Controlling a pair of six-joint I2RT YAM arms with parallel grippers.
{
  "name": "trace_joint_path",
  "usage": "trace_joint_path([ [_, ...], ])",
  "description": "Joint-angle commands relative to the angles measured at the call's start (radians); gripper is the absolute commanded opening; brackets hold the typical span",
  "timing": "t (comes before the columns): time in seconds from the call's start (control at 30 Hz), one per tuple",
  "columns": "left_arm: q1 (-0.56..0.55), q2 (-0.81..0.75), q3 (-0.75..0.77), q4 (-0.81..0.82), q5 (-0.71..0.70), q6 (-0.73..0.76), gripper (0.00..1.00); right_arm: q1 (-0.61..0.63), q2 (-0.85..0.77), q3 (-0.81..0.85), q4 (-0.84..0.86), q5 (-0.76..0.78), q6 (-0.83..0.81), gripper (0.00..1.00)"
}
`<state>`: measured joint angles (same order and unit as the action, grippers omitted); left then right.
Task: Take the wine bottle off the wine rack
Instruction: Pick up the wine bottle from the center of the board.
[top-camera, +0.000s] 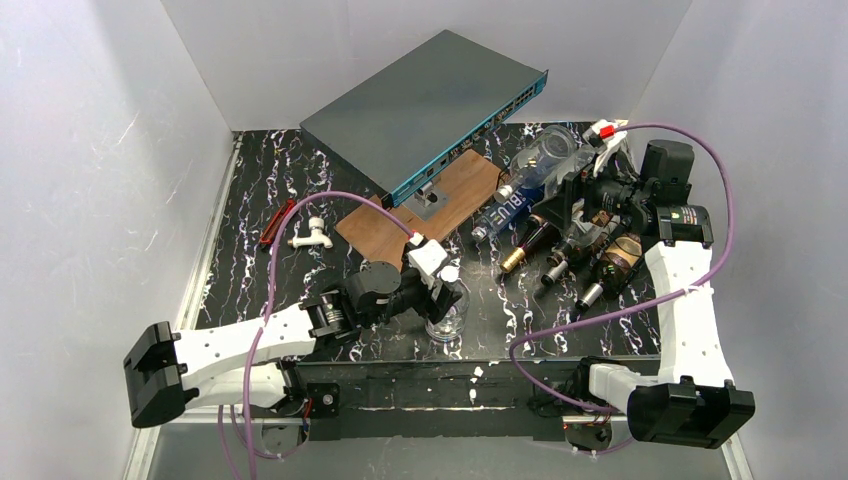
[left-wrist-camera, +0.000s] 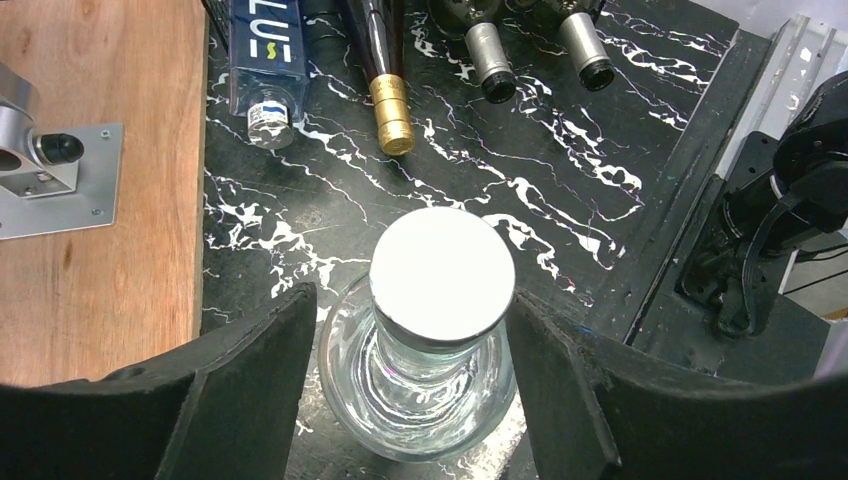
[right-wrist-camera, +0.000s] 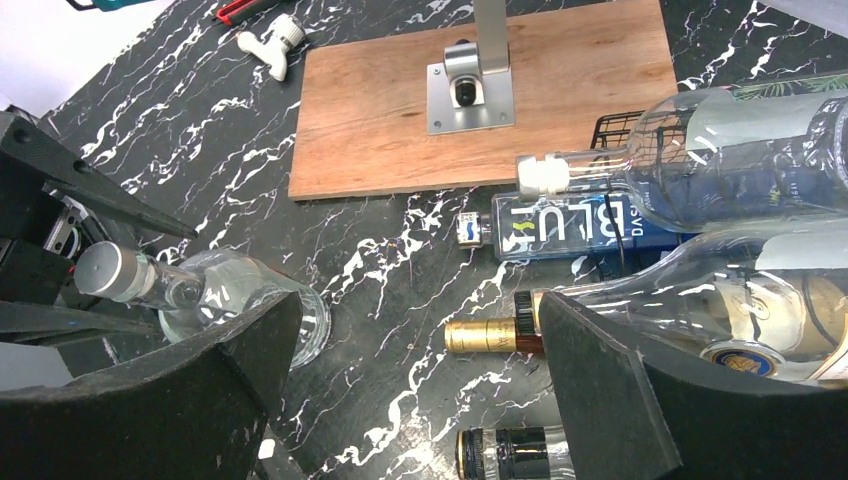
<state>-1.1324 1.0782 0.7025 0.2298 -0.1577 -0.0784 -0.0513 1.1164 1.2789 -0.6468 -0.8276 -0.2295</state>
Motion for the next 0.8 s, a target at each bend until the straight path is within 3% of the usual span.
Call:
trace_joint_path([
  [0.0,-0.007,0.009,0.046,0.039,-0.046,0.002,0.65,-0.011,-0.018,-0.010,0.046,-0.040,0.023,0.99],
  [0.33,-0.013,0.033,0.052,0.059,-0.052,0.008,0.54,-0.018,-0.008,-0.019,0.054,-0.057,0.023,0.98],
  [0.4,-0.013,0.036,0.051,0.059,-0.046,0.013,0.46,-0.019,-0.007,-0.019,0.055,-0.061,0.022,0.99],
  [0.57,-0.015,0.016,0.037,0.056,-0.031,0.019,0.01,-0.023,-0.006,-0.021,0.055,-0.067,0.024,0.98],
  [0.77,-0.015,-0.111,-0.008,0.013,-0.073,0.019,0.00,-0.025,-0.003,-0.023,0.056,-0.070,0.022,0.98],
])
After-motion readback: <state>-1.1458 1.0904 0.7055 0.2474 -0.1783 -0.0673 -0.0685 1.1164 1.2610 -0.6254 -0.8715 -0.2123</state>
